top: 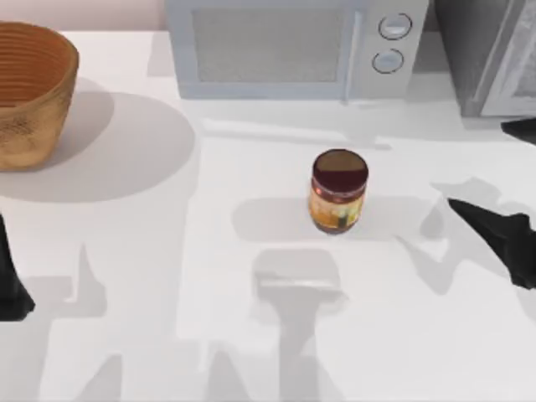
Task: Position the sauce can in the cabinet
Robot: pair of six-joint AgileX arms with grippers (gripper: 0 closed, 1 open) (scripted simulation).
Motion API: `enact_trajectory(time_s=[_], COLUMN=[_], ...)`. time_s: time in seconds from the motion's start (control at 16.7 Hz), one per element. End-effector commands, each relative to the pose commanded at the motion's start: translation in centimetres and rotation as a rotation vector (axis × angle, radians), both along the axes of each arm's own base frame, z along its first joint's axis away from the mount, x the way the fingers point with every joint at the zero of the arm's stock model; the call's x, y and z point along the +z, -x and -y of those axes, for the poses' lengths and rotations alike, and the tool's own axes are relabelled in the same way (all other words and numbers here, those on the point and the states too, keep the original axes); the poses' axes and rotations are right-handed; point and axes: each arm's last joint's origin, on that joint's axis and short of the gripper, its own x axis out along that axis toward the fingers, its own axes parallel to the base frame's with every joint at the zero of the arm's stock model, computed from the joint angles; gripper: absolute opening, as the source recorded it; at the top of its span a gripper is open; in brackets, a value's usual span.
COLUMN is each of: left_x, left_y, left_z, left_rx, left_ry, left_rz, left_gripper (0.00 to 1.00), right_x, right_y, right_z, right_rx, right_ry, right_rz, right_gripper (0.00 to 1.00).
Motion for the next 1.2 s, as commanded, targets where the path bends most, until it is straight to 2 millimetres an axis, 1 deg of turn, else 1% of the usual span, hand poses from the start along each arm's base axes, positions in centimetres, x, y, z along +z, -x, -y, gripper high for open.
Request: enact_trajectory(time_s=[0.12,0.24,0.48,0.66,0.78,0.96,1.08,1.2], left_x=[0.0,0.0,0.0,0.0,0.0,0.0,0.0,0.0], left_y=[0.0,0.0,0.0,0.0,0.0,0.0,0.0,0.0], left_z=[0.0,0.0,0.0,0.0,0.0,0.0,0.0,0.0], left_rx=[0.0,0.0,0.0,0.0,0.0,0.0,0.0,0.0], left_ry=[0.0,0.0,0.0,0.0,0.0,0.0,0.0,0.0], left_rz=[0.0,0.0,0.0,0.0,0.0,0.0,0.0,0.0], left_gripper=[1.0,1.0,1.0,1.0,1.0,1.0,1.0,1.0], right_x=[-1.2,-3.2,-8.6,-12.5,-14.7,-17.1,-18.0,-18.4], right_y=[-2.9,-5.8,-10.9,-14.0,-15.8,-17.9,-18.7,-19.0], right_z=[-0.6,-0.9,-1.3,-1.6,-1.8,-2.3,-2.6,-2.7], right_rx=[0.109,0.204,0.372,0.48,0.547,0.631,0.665,0.676], right_ry=[-0.001,-0.021,-0.093,-0.153,-0.185,-0.216,-0.224,-0.225], right_rz=[-0.079,-0.163,-0.289,-0.3,-0.267,-0.188,-0.146,-0.13], right_gripper=[1.0,1.0,1.0,1.0,1.0,1.0,1.0,1.0])
